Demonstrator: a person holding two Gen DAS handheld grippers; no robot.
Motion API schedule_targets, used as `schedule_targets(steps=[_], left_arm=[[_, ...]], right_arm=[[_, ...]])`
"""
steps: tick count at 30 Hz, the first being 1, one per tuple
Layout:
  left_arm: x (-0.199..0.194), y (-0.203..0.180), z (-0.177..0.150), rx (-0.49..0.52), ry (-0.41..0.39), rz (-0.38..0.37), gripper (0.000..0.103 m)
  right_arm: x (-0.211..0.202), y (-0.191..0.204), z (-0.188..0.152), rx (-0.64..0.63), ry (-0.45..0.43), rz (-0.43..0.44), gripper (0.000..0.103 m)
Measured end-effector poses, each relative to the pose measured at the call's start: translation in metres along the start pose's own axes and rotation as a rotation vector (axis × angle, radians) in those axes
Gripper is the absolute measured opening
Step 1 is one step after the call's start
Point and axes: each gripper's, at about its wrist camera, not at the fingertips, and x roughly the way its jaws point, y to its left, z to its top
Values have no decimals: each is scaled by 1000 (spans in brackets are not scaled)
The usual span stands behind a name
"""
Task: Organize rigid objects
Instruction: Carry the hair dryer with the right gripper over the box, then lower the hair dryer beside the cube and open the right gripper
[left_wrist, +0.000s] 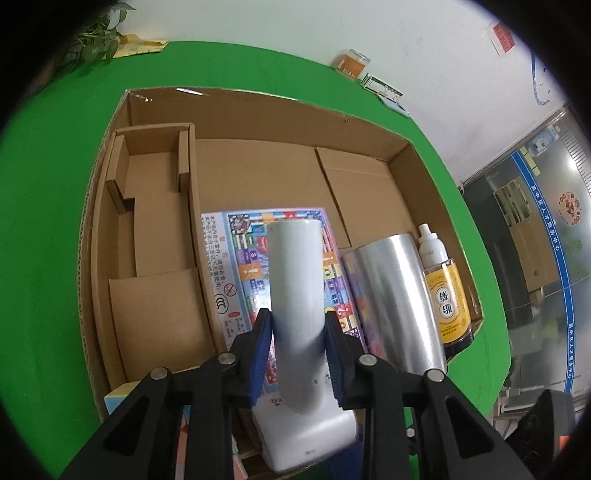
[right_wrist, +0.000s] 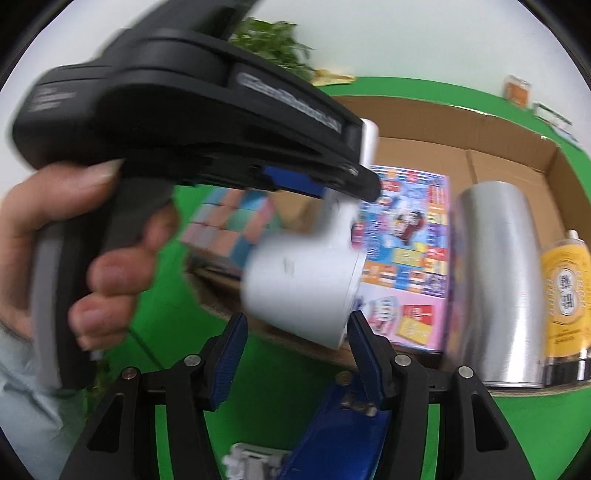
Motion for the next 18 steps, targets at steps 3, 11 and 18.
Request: schedule_targets(steps=[3,11,18], left_arm=[[0,2,0,2,10,4,28],[-6,-4,-4,9,7,86,28],[-89,-31,-59,65,-314,174,95]], right_arm=[[0,-2,-3,-2,-2,-6,52],[6,-27,-2,40,18,68,41],[-73,-34,-64,-39,-208,-61,102]])
